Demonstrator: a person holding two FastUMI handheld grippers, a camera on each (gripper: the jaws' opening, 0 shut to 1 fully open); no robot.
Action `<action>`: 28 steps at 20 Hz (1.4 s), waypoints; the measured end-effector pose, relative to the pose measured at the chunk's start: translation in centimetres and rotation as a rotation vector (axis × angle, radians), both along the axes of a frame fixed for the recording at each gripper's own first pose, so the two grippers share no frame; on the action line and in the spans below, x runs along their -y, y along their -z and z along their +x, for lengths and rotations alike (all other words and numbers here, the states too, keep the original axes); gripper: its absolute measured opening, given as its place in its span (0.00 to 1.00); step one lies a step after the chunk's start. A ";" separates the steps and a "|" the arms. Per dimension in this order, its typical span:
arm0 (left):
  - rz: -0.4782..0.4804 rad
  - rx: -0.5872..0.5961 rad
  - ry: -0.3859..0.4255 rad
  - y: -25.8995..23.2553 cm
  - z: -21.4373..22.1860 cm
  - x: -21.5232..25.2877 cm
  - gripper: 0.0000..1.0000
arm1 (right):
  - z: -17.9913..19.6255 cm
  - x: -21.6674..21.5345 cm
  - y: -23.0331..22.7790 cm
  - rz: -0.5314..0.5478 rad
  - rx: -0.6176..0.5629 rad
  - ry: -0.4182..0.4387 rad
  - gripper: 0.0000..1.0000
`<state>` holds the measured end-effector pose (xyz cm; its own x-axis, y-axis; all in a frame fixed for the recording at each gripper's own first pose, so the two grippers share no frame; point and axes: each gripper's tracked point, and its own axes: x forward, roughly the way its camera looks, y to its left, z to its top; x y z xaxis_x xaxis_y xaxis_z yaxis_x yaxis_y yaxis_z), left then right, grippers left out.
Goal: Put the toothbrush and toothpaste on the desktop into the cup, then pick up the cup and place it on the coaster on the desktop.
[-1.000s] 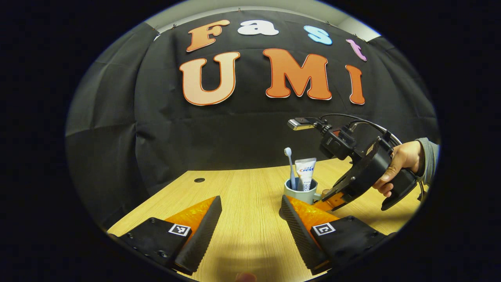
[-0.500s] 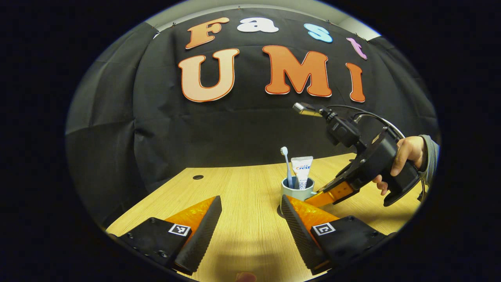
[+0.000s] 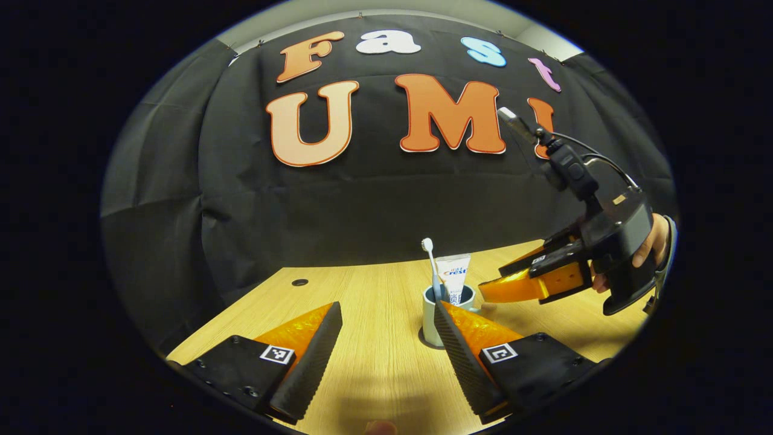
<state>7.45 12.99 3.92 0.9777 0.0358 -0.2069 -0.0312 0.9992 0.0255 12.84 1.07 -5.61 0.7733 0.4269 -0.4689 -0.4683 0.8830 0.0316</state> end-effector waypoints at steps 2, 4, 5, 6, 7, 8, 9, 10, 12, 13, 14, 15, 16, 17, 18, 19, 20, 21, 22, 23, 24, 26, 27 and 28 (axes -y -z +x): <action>-0.009 0.010 0.005 -0.5 0.4 0.5 0.97 | -0.5 1.6 -1.3 0.014 0.060 0.026 0.76; -0.012 0.021 0.015 -0.9 0.7 1.2 0.97 | -1.2 3.1 -2.5 0.033 0.119 0.052 0.77; -0.009 0.027 0.020 -1.1 0.9 1.6 0.97 | -1.7 3.9 -3.1 0.047 0.148 0.066 0.78; -0.007 0.036 0.023 -1.4 1.1 2.0 0.97 | -2.2 4.6 -3.7 0.058 0.178 0.082 0.78; -0.008 0.044 0.028 -1.7 1.2 2.6 0.97 | -2.4 5.3 -4.1 0.076 0.208 0.097 0.78; -0.012 0.056 0.033 -2.1 1.3 3.0 0.97 | -2.8 5.9 -4.8 0.091 0.240 0.113 0.74; -0.018 0.066 0.038 -2.3 1.3 3.6 0.97 | -3.0 6.8 -5.2 0.098 0.274 0.129 0.79; -0.023 0.076 0.044 -2.7 1.3 4.1 0.97 | -3.3 7.7 -5.8 0.098 0.316 0.151 0.74; -0.031 0.097 0.052 -3.4 1.4 4.7 0.97 | -4.2 9.1 -6.7 0.093 0.383 0.179 0.79; -0.034 0.107 0.053 -3.6 1.5 5.0 0.97 | -4.7 9.7 -6.8 0.093 0.400 0.189 0.79; -0.036 0.113 0.057 -3.8 1.6 5.4 0.97 | -5.2 10.2 -6.8 0.097 0.409 0.200 0.79; -0.040 0.119 0.058 -3.9 1.6 5.6 0.97 | -5.7 10.6 -6.8 0.101 0.420 0.207 0.80; -0.044 0.124 0.060 -4.0 1.7 5.9 0.97 | -6.0 11.1 -6.8 0.098 0.434 0.220 0.80; -0.049 0.130 0.062 -4.2 1.7 6.1 0.97 | -6.4 11.6 -7.0 0.094 0.450 0.233 0.81; -0.055 0.136 0.066 -4.4 1.7 6.4 0.97 | -6.8 11.9 -7.0 0.094 0.465 0.242 0.81; -0.058 0.145 0.068 -4.5 1.7 6.6 0.97 | -7.2 12.2 -7.2 0.096 0.477 0.253 0.81; -0.059 0.155 0.070 -4.7 1.8 6.7 0.97 | -7.5 12.5 -7.2 0.098 0.485 0.261 0.81; -0.056 0.166 0.072 -5.0 1.6 6.9 0.97 | -7.9 12.8 -7.2 0.101 0.490 0.270 0.81; -0.056 0.176 0.073 -5.3 1.6 6.9 0.97 | -8.1 13.1 -7.1 0.103 0.495 0.274 0.81; -0.055 0.185 0.075 -5.4 1.5 7.1 0.97 | -8.2 13.5 -7.0 0.099 0.500 0.285 0.81; -0.055 0.196 0.076 -5.6 1.5 7.1 0.97 | -8.4 13.7 -6.9 0.094 0.508 0.294 0.81; -0.052 0.215 0.076 -5.9 1.3 7.3 0.97 | -8.7 13.8 -6.6 0.079 0.524 0.308 0.81; -0.049 0.223 0.075 -5.9 1.3 7.2 0.97 | -8.9 13.8 -6.4 0.072 0.530 0.308 0.82; -0.049 0.226 0.075 -6.0 1.3 7.3 0.97 | -9.1 13.7 -6.2 0.068 0.531 0.311 0.83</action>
<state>8.71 5.70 9.88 0.9989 -0.0429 0.0179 0.0433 0.9988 -0.0226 3.73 -12.65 0.57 0.9866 0.1593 0.0346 -0.1564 0.9849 -0.0740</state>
